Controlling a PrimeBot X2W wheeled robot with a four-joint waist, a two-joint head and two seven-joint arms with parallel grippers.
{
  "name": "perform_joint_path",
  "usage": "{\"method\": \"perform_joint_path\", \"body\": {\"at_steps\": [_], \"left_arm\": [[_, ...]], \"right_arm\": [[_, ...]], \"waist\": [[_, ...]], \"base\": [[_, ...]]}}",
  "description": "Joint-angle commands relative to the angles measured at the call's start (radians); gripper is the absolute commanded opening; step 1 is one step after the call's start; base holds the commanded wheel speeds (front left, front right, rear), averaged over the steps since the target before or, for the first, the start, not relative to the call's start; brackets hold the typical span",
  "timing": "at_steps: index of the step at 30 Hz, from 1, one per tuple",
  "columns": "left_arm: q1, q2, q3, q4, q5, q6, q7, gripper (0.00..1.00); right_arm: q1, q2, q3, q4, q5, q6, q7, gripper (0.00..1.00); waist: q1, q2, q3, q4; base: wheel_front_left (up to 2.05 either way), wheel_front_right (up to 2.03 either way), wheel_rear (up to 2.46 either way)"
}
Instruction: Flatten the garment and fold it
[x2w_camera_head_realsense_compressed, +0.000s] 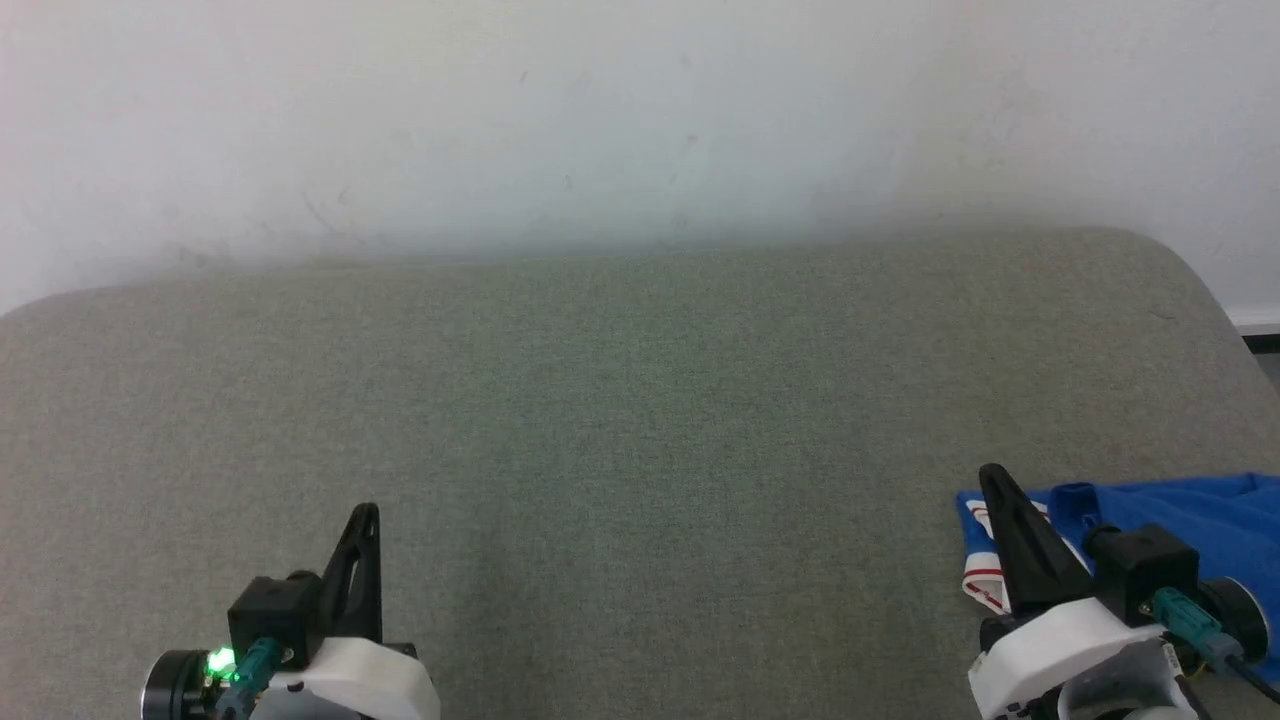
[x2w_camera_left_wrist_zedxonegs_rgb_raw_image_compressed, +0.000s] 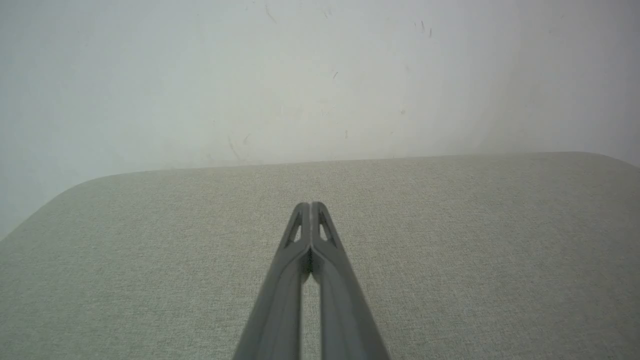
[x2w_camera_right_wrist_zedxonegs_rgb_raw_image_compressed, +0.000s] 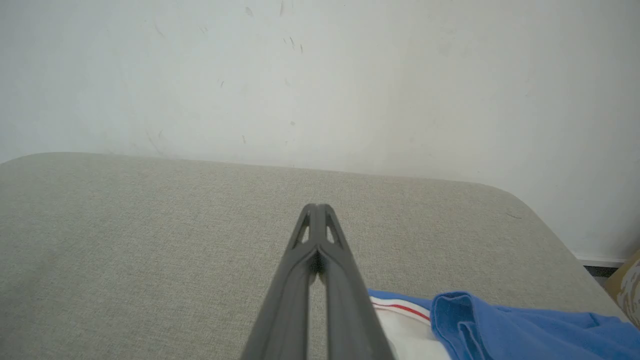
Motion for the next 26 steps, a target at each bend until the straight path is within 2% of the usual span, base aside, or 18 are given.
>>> {"method": "perform_joint_path", "body": {"at_steps": [1, 26], "left_arm": [[-0.018, -0.007, 0.006, -0.005, 0.015, -0.004, 0.004, 0.0], [-0.051, -0.04, 0.017, -0.019, 0.059, -0.017, 0.055, 0.0]], "right_arm": [[-0.014, 0.003, -0.002, 0.002, -0.007, 0.0, 0.006, 0.0], [-0.042, 0.003, -0.011, 0.005, -0.037, -0.001, 0.03, 0.0]], "waist": [[-0.0001, 0.0, 0.0, 0.0], [-0.0001, 0.0, 0.005, 0.009]], "base": [[0.0, 0.0, 0.0], [0.0, 0.0, 0.0]]}}
